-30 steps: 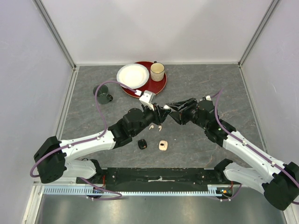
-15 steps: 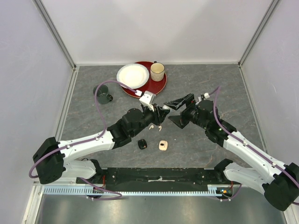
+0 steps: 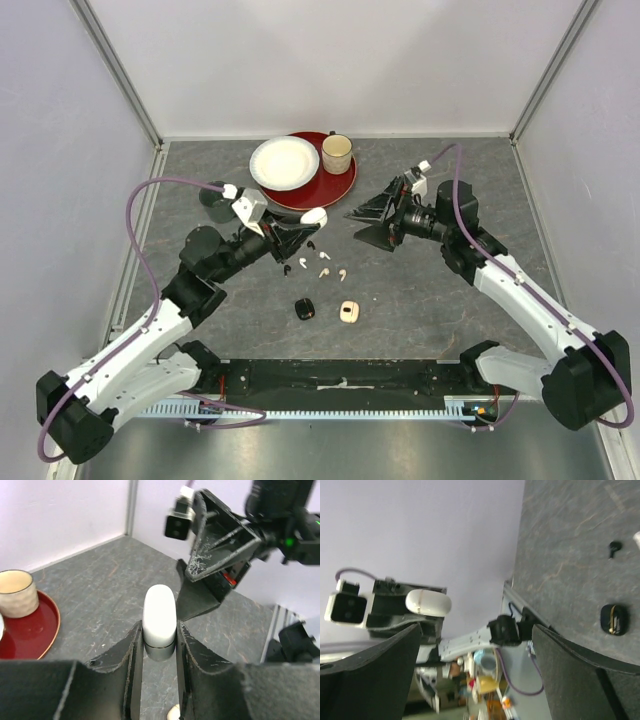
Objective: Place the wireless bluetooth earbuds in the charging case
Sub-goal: Pick up the charging case at the center of the board.
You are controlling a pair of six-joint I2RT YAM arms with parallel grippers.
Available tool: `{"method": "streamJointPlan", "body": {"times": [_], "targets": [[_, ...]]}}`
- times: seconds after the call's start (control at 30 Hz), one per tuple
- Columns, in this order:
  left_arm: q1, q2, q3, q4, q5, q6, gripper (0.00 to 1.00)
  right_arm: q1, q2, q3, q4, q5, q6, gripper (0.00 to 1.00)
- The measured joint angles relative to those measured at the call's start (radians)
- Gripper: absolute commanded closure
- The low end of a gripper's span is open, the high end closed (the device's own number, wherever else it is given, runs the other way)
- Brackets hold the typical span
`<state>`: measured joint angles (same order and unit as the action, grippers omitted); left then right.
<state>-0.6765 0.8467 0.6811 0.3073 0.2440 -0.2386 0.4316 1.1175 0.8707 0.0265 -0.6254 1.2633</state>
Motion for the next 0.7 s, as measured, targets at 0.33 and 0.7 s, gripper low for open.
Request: {"method": "streamJointPlan", "body": {"times": [0.33,0.7], "targets": [[0.04,0.108,-0.001,-0.009,0.334,0.062,0.98,0.005,0.032,0.002,0.14,-0.238,0.021,0.02],[0.04,0.119,-0.002,0.048,0.389,0.063,0.98,0.034,0.075,0.012,0.084,-0.264,0.007,0.08]]}}
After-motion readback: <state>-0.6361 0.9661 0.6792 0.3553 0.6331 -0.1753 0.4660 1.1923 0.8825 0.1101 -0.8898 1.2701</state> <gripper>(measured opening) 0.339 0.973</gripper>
